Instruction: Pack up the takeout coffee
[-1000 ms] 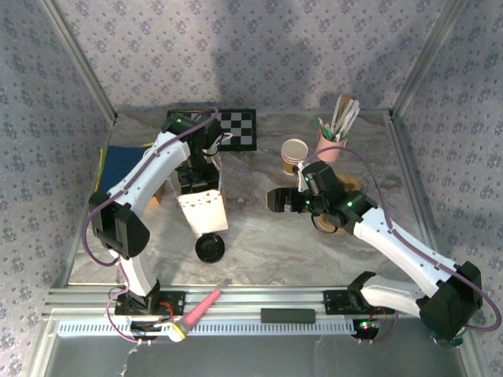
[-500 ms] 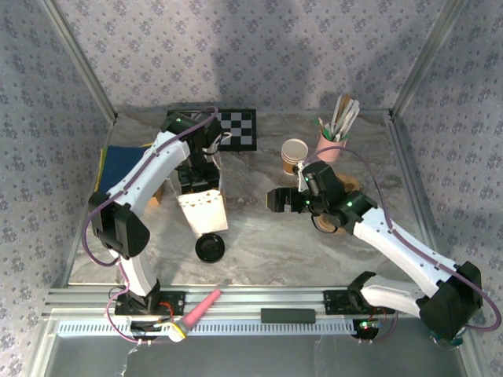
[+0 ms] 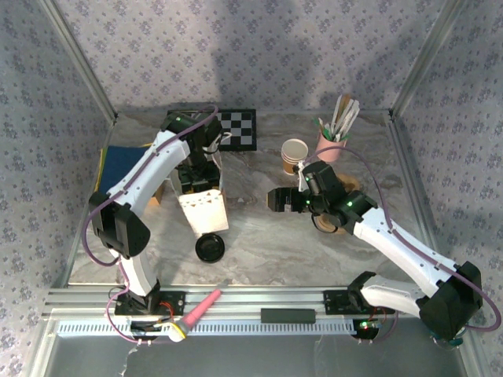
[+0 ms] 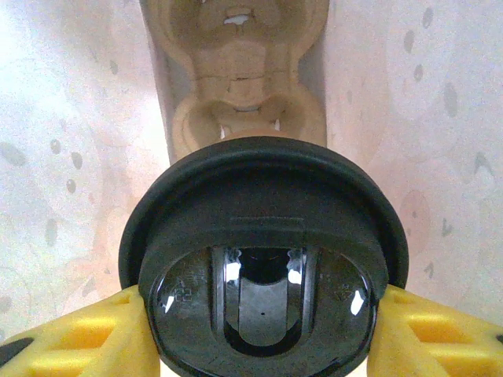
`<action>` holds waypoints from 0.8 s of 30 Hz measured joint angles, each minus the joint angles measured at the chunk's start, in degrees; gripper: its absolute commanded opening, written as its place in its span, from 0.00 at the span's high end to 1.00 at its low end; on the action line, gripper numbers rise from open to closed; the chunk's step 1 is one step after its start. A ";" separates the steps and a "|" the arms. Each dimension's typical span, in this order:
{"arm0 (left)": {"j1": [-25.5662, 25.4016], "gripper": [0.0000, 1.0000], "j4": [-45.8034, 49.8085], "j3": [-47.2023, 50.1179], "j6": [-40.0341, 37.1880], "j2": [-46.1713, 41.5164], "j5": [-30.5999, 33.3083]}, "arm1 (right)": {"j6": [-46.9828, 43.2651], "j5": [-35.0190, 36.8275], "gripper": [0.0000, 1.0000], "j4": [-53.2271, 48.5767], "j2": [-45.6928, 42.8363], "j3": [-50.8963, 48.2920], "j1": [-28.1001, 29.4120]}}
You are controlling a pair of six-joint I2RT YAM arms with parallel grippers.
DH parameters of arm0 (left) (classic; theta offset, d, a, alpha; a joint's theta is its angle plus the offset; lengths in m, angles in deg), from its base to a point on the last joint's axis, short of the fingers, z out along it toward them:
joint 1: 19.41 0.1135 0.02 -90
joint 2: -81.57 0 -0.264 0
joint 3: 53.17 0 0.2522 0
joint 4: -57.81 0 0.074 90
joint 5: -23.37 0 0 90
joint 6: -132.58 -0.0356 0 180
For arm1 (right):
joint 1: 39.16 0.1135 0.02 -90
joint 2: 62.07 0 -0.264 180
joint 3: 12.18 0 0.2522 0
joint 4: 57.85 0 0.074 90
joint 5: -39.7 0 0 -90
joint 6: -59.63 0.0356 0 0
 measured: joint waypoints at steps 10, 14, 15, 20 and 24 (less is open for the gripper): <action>0.11 0.50 0.17 -0.85 -0.39 0.94 0.85 | 0.00 -0.02 0.00 0.00 0.00 0.00 -0.02; 0.11 0.50 0.15 -0.94 -0.44 1.14 0.90 | 0.00 -0.02 0.00 0.00 0.00 0.00 -0.02; 0.11 0.50 0.15 -0.96 -0.44 1.16 0.90 | 0.00 -0.02 0.00 0.00 0.00 0.00 -0.02; 0.11 0.50 0.15 -0.94 -0.46 1.16 1.03 | 0.00 -0.02 0.00 0.00 0.00 0.00 -0.02; 0.17 0.50 0.15 -0.96 -0.48 1.16 1.07 | 0.00 -0.02 0.00 0.00 0.00 0.00 -0.13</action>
